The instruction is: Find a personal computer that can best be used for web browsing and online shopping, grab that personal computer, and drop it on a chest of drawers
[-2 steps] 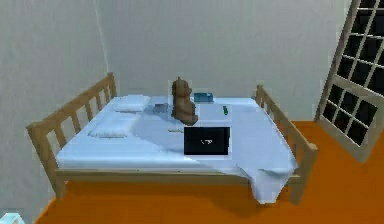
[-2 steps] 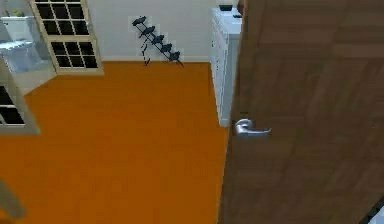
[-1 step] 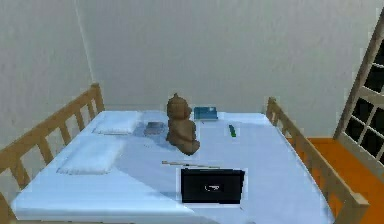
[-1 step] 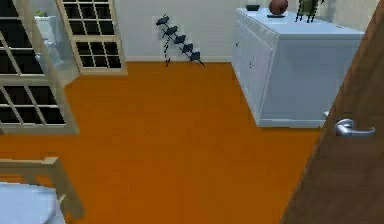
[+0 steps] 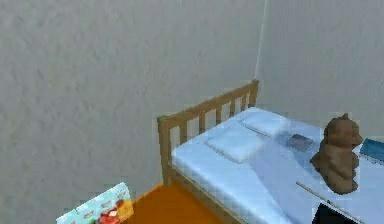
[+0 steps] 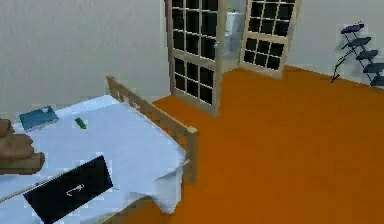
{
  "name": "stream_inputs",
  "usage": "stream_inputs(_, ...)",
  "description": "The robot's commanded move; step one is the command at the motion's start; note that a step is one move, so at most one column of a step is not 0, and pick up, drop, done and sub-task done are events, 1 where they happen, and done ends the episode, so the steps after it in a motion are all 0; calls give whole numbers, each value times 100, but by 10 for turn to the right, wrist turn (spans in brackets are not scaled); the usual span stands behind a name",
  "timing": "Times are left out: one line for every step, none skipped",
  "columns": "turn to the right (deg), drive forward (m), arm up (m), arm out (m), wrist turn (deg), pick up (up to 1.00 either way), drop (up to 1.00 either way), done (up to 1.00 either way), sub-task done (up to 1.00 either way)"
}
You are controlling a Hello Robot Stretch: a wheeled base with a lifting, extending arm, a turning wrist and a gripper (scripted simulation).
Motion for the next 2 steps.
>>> stream_inputs(-360,0,0,0,0,0,0,0,0)
stream_inputs(450,0,0,0,0,0,0,0,0)
